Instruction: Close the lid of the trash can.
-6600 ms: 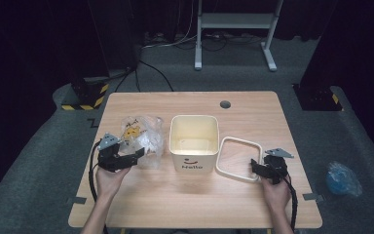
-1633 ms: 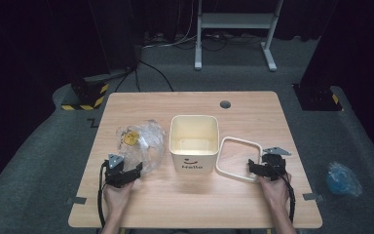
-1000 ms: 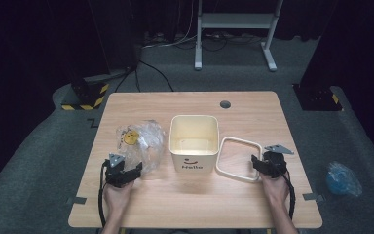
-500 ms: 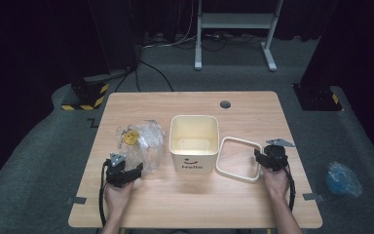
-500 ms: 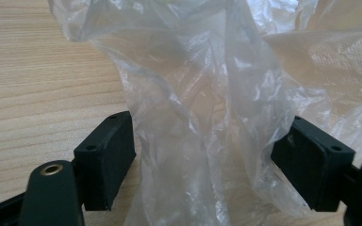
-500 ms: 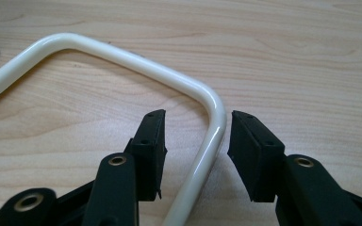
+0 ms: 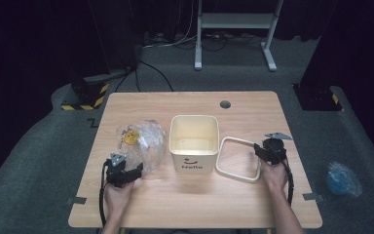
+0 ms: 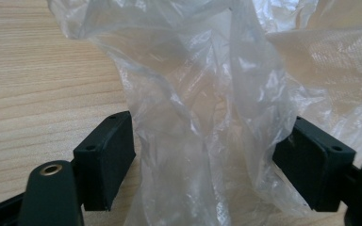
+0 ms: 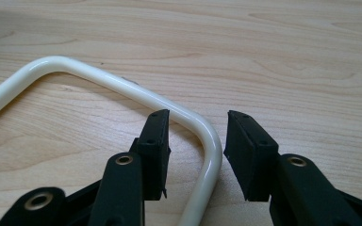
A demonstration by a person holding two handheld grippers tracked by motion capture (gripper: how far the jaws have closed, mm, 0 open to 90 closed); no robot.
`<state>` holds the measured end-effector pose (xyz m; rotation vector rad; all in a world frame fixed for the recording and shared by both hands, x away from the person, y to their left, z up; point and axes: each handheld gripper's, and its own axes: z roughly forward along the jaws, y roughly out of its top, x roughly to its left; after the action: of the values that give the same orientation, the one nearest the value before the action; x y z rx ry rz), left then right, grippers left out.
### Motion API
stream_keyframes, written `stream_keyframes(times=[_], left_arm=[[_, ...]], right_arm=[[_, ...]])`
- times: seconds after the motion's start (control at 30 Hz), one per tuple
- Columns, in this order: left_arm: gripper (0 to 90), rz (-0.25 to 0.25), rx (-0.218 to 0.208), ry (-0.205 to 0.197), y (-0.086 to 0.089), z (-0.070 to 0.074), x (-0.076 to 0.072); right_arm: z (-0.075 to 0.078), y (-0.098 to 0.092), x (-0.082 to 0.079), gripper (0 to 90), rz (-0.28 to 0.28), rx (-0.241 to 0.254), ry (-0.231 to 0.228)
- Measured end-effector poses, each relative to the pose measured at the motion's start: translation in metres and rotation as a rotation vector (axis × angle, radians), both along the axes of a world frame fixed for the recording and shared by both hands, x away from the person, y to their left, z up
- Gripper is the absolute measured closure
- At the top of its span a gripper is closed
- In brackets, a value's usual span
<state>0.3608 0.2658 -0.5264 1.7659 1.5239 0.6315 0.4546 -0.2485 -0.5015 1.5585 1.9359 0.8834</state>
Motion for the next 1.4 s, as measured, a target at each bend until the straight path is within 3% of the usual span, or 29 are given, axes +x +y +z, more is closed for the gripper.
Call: stream_keyframes(times=[0.47, 1.1, 1.4], left_arm=[[23.3, -0.006, 0.016, 0.005, -0.001, 0.0, 0.001], [23.2, -0.008, 0.027, 0.007, -0.002, 0.0, 0.001], [22.9, -0.008, 0.023, 0.006, -0.002, 0.0, 0.001]], right_arm=[[-0.014, 0.001, 0.009, 63.2, 0.014, -0.034, 0.032], [-0.015, 0.0, 0.009, 74.2, 0.033, -0.055, 0.017], [-0.015, 0.004, 0.008, 77.2, 0.043, -0.11, 0.003]])
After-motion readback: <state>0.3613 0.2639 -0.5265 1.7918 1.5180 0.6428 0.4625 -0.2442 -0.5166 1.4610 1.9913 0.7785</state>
